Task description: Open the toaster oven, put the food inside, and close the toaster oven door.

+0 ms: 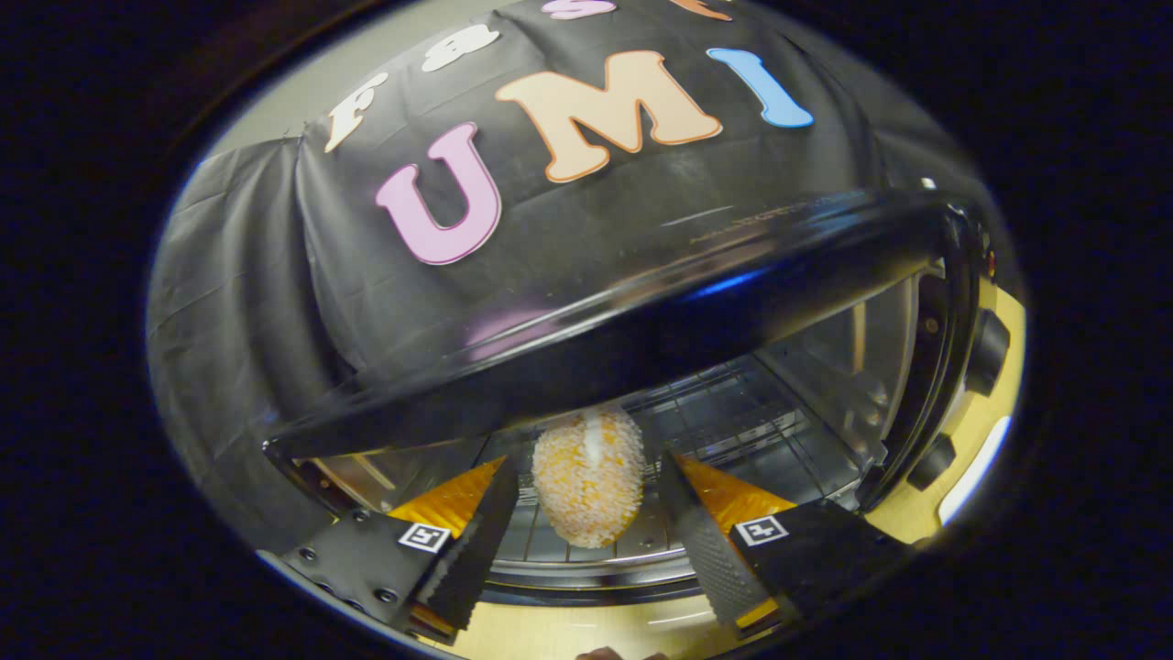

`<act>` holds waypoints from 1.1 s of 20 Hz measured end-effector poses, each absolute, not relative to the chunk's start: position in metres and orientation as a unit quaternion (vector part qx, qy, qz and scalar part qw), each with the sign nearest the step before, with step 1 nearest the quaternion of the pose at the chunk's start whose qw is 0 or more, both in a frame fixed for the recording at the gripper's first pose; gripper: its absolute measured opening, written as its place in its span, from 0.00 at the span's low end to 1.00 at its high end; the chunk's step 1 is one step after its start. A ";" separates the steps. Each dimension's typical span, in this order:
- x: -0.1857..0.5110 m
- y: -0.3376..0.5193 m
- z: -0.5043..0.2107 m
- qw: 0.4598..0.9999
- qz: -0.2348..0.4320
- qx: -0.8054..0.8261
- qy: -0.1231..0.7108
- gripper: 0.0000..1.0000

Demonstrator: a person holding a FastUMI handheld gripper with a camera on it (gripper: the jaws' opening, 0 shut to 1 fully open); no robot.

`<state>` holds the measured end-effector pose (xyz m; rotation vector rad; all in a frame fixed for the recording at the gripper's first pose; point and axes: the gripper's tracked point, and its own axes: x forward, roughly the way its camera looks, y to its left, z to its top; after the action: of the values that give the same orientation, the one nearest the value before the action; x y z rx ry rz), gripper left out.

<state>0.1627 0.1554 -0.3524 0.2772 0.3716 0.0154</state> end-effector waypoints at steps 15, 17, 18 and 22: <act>0.013 0.103 -0.305 0.991 -0.011 0.057 0.122 0.97; -0.007 0.097 -0.313 0.991 -0.021 0.044 0.124 0.97; -0.017 0.097 -0.314 0.992 -0.025 0.040 0.119 0.97; -0.051 0.092 -0.333 0.993 -0.043 0.009 0.112 0.97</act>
<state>-0.0507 0.0924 -0.3325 0.0182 0.2236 -0.0858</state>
